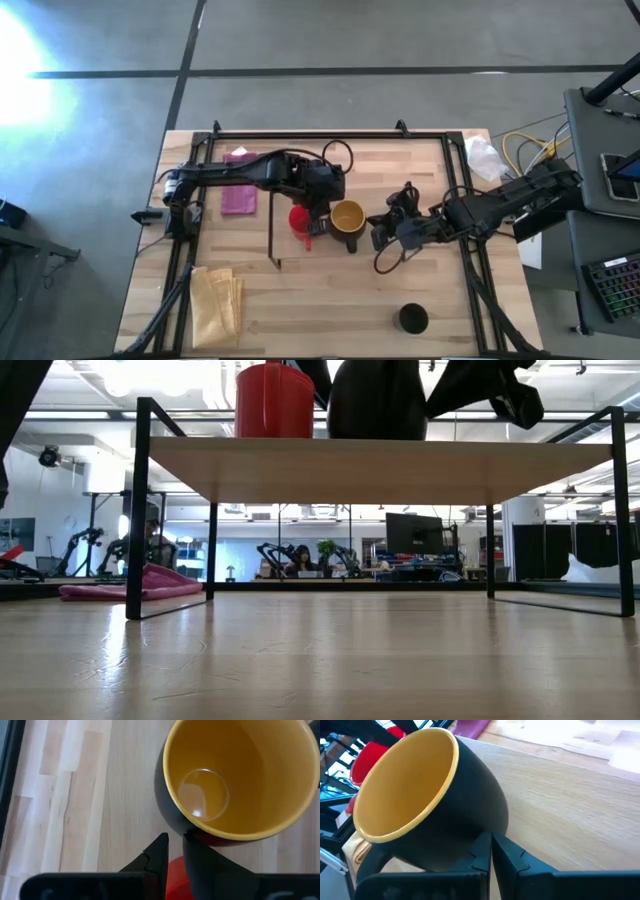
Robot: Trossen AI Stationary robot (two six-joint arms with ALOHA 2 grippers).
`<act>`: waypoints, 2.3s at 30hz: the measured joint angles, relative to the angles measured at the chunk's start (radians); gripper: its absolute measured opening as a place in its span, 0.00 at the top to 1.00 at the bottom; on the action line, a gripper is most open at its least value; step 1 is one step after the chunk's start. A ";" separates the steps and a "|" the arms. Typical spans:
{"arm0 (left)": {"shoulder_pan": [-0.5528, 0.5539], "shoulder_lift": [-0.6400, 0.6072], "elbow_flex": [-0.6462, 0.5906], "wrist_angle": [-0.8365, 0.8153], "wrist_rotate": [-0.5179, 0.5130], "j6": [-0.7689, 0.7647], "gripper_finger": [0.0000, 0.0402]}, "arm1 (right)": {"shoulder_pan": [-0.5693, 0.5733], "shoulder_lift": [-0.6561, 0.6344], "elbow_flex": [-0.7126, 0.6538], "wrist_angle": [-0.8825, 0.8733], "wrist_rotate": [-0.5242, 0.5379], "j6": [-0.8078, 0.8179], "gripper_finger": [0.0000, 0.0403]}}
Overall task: Stack small to large cups/mugs on shelf
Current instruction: Put the black mug on the shelf, then put the black cup on the shelf
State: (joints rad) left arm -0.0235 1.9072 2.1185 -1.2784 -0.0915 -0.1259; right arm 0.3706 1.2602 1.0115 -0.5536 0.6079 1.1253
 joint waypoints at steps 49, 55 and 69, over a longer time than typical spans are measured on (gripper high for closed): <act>-0.302 -0.473 -0.433 0.260 -0.181 -0.281 0.89 | 0.577 0.294 0.336 -0.593 -0.476 0.835 0.77; -0.331 -0.514 -0.495 0.269 -0.200 -0.356 0.89 | 0.576 0.378 0.366 -0.542 -0.471 0.823 0.77; -0.375 -0.520 -0.512 0.273 -0.203 -0.388 0.89 | 0.576 0.454 0.369 -0.554 -0.424 0.867 0.78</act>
State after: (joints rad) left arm -0.3982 1.3876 1.6070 -1.0058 -0.2942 -0.5140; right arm 0.9466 1.7139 1.3800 -1.1072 0.1834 1.9920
